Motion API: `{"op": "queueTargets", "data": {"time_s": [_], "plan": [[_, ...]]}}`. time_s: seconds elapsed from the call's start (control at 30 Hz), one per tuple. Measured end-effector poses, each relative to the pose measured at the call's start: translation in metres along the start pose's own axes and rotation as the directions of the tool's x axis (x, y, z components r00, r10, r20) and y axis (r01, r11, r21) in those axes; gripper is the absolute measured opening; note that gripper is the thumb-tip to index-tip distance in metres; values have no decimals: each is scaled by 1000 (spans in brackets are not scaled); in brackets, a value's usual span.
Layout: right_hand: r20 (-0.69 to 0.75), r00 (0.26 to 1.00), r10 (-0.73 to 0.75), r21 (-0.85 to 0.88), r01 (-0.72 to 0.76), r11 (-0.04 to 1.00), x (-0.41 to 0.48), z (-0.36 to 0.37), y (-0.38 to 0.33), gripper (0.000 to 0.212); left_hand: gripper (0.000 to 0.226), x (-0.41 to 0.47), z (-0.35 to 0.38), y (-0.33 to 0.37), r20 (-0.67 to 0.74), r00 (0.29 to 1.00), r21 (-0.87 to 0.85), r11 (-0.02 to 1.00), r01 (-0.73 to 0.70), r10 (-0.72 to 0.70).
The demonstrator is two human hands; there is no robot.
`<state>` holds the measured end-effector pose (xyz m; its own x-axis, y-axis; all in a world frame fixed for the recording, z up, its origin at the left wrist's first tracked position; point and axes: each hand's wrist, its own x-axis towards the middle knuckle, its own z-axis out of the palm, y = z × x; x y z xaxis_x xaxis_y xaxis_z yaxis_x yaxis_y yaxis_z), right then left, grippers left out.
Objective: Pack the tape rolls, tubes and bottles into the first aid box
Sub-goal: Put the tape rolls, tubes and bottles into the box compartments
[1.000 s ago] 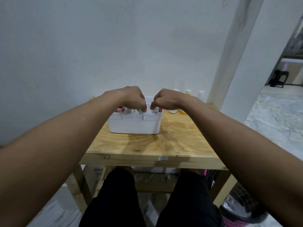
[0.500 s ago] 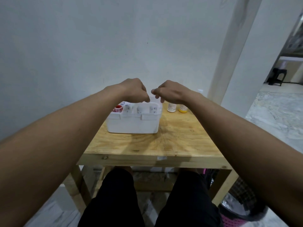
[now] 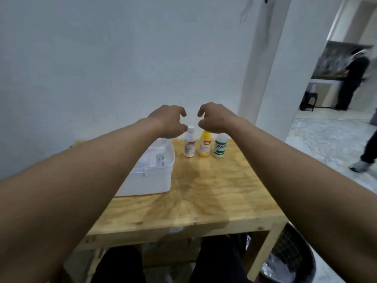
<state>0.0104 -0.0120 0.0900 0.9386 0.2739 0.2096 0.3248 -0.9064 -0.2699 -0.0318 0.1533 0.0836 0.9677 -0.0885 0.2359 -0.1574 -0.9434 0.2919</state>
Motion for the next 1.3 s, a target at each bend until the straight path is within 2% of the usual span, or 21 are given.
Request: {"op": "queueTargets", "data": {"time_s": [0.17,0.27,0.4,0.63,0.87,1.3], "plan": [[29,1000,7,-139,-3,990,17,10,22,52,73,35,26,7,24,1000,109,994,-6,3],[53,998,20,-215,-8,977,31,22,33,52,74,53,38,8,35,999,170,985,9,-16],[69,997,37,-298,-15,954,47,38,45,39,65,70,48,5,79,996,165,986,31,-45],[50,999,15,-297,0,955,55,50,53,29,41,77,60,0,82,996,137,991,15,-26],[28,1000,12,-321,-2,947,49,48,46,26,32,74,57,2,12,1000,203,979,-8,5],[-65,997,-39,-249,22,968,32,-16,1,29,29,35,-41,2,-117,993,108,994,30,-18]]}}
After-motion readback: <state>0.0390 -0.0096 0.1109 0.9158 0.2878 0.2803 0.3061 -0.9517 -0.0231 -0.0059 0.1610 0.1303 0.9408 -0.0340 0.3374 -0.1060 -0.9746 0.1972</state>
